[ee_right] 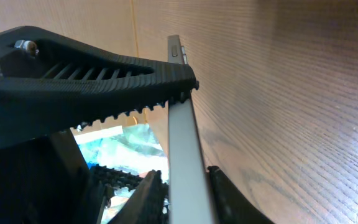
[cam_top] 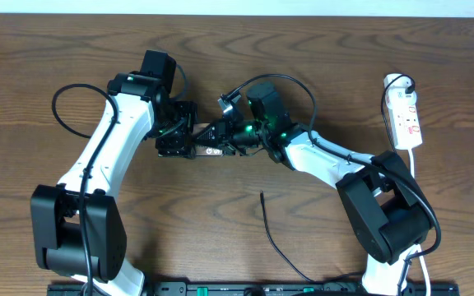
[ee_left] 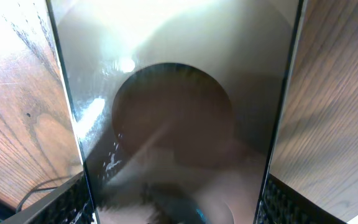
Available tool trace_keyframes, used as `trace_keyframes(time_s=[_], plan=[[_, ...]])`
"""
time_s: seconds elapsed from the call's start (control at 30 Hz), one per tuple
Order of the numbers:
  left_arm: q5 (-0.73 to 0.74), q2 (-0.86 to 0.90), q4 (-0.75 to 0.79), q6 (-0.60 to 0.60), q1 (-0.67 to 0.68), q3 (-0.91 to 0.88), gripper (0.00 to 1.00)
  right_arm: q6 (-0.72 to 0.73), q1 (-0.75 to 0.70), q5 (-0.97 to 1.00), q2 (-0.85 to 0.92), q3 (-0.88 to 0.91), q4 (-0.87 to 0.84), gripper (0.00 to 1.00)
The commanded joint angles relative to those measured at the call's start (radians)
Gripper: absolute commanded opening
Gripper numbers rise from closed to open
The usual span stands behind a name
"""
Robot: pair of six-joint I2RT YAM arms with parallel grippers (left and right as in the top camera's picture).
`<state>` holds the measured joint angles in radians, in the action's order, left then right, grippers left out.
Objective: Plug charger to phone and switch on socket
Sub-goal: 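Close the right gripper on the phone box's right edge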
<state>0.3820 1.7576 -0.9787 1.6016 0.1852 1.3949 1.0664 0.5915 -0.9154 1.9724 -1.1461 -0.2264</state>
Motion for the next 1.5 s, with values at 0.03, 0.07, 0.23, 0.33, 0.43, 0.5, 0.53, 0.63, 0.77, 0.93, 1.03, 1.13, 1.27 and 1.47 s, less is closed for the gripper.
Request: trace_keyframes(time_s=[0.03,0.07,0.23,0.33,0.43,0.5,0.53,0.63,0.77,0.93,1.03,1.13,1.27,1.47], plan=[[0.033,-0.031,0.000,0.012,0.016,0.029,0.08,-0.009,0.007,-0.002,0.005,-0.013,-0.002,0.16],[0.033,-0.031,0.000,0.012,0.016,0.029,0.08,-0.009,0.007,-0.002,0.005,-0.013,-0.002,0.15],[0.033,-0.031,0.000,0.012,0.016,0.029,0.08,-0.009,0.007,-0.002,0.005,-0.013,-0.002,0.10],[0.033,-0.031,0.000,0.012,0.016,0.029,0.07,-0.010,0.007,-0.002,0.005,-0.013,-0.002,0.06],[0.033,-0.031,0.000,0.012,0.016,0.029,0.07,-0.009,0.007,-0.003,0.005,-0.013,-0.002,0.01],[0.033,-0.031,0.000,0.012,0.016,0.029,0.07,-0.009,0.007,-0.003,0.005,-0.013,-0.002,0.01],[0.033,-0.031,0.000,0.012,0.016,0.029,0.08,-0.009,0.007,-0.003,0.005,-0.013,-0.002,0.01],[0.033,-0.031,0.000,0.012,0.016,0.029,0.24,-0.009,0.007,-0.003,0.005,-0.013,-0.002,0.01],[0.033,-0.031,0.000,0.011,0.016,0.029,0.71,-0.009,0.007,-0.003,0.005,-0.013,-0.002,0.01],[0.034,-0.031,0.000,-0.046,0.014,0.029,0.90,-0.009,0.007,-0.003,0.005,-0.013,-0.002,0.01],[0.046,-0.031,0.000,-0.112,0.005,0.029,0.90,-0.012,0.005,-0.003,0.005,-0.013,-0.002,0.01],[0.082,-0.031,0.000,-0.188,-0.016,0.029,0.90,-0.025,-0.003,-0.003,0.005,-0.013,-0.002,0.01],[0.135,-0.031,0.000,-0.306,-0.051,0.029,0.90,-0.027,-0.023,-0.003,0.005,-0.013,-0.002,0.01],[0.261,-0.031,0.028,-0.527,-0.105,0.029,0.90,-0.026,-0.064,-0.003,0.005,-0.013,-0.002,0.01]])
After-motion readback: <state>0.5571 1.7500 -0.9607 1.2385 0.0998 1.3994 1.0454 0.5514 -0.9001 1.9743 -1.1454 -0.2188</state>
